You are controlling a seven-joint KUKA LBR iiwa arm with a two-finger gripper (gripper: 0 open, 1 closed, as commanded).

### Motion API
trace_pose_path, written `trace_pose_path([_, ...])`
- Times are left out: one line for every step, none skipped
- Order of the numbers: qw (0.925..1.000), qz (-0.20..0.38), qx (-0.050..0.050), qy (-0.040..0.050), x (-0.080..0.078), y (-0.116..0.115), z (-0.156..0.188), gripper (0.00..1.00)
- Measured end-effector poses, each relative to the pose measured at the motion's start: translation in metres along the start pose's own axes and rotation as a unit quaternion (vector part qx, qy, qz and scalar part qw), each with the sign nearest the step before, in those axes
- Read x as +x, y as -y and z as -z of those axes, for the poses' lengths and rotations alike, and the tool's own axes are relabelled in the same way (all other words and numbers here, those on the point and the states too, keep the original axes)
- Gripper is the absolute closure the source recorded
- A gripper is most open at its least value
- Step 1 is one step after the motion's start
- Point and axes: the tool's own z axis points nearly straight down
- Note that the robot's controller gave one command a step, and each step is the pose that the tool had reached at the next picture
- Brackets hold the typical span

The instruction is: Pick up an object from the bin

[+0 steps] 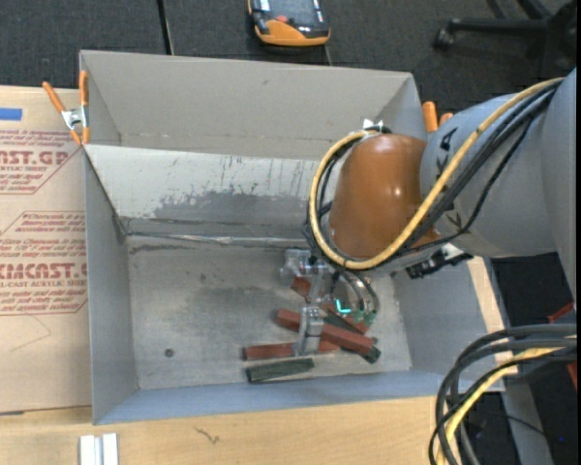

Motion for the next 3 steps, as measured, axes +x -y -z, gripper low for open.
trace_pose_path([1.0, 0.0, 0.0, 0.0036, -0.002, 0.0, 0.004, 0.0])
trace_pose_path([0.999, -0.045, -0.001, 0.0054, 0.021, 0.04, -0.064, 0.0])
trace_pose_path([0.9997, -0.023, 0.0, 0.0035, 0.02, 0.057, -0.075, 0.0])
